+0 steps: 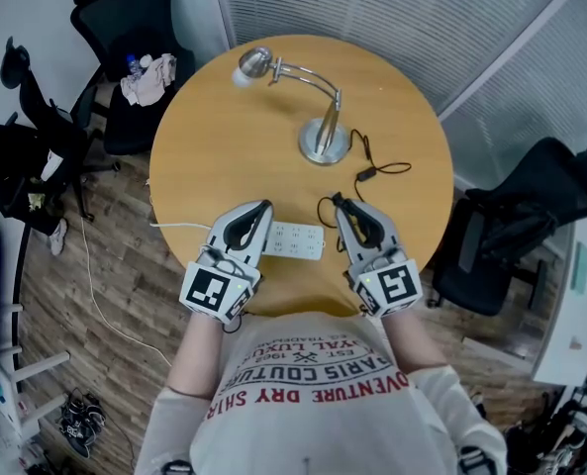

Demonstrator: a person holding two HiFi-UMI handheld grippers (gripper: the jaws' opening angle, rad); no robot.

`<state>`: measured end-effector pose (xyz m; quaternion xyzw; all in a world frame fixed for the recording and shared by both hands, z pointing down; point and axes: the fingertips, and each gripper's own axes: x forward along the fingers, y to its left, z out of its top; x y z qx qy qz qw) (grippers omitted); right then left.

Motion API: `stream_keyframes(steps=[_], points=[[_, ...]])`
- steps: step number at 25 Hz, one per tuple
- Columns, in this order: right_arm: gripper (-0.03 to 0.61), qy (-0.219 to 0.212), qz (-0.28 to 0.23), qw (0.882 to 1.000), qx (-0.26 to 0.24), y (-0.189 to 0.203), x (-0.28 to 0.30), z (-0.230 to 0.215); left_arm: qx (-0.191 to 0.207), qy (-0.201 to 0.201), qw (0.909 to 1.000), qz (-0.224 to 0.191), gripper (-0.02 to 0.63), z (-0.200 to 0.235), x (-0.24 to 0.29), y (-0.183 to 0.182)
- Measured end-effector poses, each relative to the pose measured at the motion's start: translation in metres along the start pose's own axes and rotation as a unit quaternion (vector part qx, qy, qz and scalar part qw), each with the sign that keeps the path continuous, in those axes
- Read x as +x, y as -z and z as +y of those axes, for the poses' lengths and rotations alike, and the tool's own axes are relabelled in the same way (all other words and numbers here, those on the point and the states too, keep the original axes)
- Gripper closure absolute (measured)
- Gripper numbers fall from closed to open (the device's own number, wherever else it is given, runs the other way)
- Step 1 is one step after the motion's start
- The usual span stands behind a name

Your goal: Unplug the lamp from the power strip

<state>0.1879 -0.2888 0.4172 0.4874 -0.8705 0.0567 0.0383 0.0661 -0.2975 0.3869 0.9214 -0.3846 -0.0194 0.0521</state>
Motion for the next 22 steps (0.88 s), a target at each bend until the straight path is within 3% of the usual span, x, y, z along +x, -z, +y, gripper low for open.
stream_keyframes(steps=[22], points=[[0.506,0.005,0.010,1.000,-0.028,0.003,0.003,0.006,0.001,0.013,0.9996,0.023,0.586,-0.006,0.005,0.011]])
